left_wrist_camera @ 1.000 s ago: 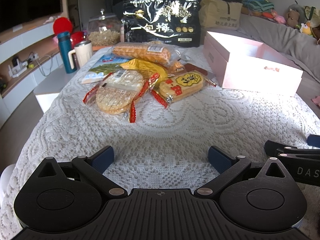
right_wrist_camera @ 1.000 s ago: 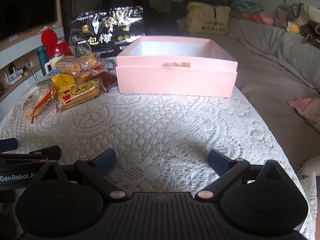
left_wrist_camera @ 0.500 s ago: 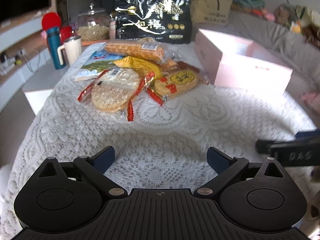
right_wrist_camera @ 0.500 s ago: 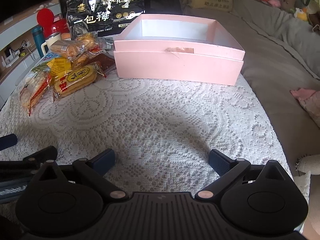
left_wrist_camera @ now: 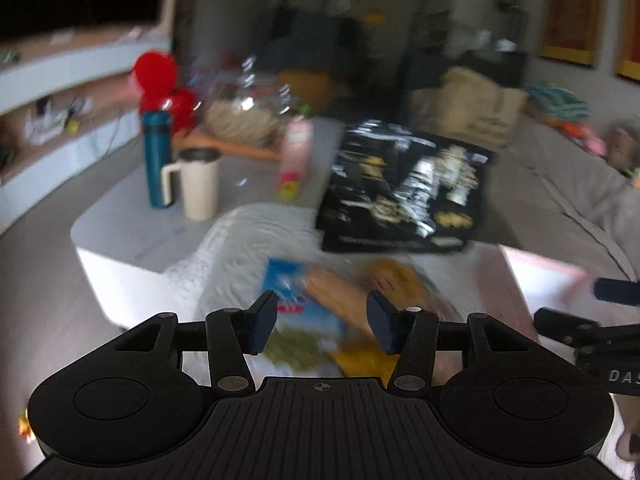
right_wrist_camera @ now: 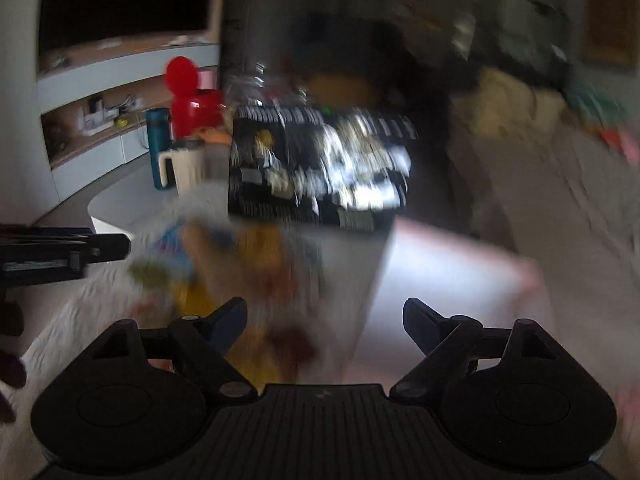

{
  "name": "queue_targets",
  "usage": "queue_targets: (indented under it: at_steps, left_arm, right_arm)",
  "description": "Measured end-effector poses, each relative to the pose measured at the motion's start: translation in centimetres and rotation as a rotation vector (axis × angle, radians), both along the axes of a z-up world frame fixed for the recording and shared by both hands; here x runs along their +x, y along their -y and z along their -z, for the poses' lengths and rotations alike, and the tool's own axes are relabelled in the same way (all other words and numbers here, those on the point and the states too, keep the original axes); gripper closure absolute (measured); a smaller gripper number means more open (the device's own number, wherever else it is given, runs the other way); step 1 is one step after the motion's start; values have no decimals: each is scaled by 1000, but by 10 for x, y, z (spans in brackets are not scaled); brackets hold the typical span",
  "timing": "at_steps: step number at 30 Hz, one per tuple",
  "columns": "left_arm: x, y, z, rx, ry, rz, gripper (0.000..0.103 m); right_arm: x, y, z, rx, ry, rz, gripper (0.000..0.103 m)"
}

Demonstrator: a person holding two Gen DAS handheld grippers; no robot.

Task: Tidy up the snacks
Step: 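Move both tools toward the snack pile beside the pink box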

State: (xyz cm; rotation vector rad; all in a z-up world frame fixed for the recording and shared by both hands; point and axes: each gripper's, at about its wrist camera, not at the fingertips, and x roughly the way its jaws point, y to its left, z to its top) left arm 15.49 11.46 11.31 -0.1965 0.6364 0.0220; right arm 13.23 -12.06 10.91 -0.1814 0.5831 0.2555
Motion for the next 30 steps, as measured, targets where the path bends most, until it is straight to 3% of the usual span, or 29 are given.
queue_targets:
  at_steps: [2,6,8,10,13,16,19,22,27,30]
  left_arm:
    - [14,-4,-3,-53,3,53,48]
    - [11,3,13,-25,40,136,48]
    - [-2,-1,27,-82,-2,143,48]
    - [-16,-1,35,-84,-52,171,48]
    - [-31,-3,35,-23,-40,142,48]
    - [-50,-6,35,-58,-53,140,48]
    - [-66,-2,36,-63,-80,187,48]
    - [-75,12,48,-101,-136,263,48]
    - [-73,47,73,-28,-179,356,48]
    - [-73,52,80,5,-137,356,48]
  right_arm:
    - [25,-5,-9,10,-15,48,17]
    - [34,0,8,86,-64,103,17]
    - [25,2,18,70,-44,141,17]
    - [15,2,24,32,-37,166,17]
    - [6,3,24,13,-44,129,17]
    - [-6,5,23,60,-57,92,17]
    - [-27,16,32,152,-120,33,17]
    - [-46,23,52,170,-169,-1,17]
    - [-37,26,80,141,-208,57,18]
    - [-22,35,89,138,-217,74,18]
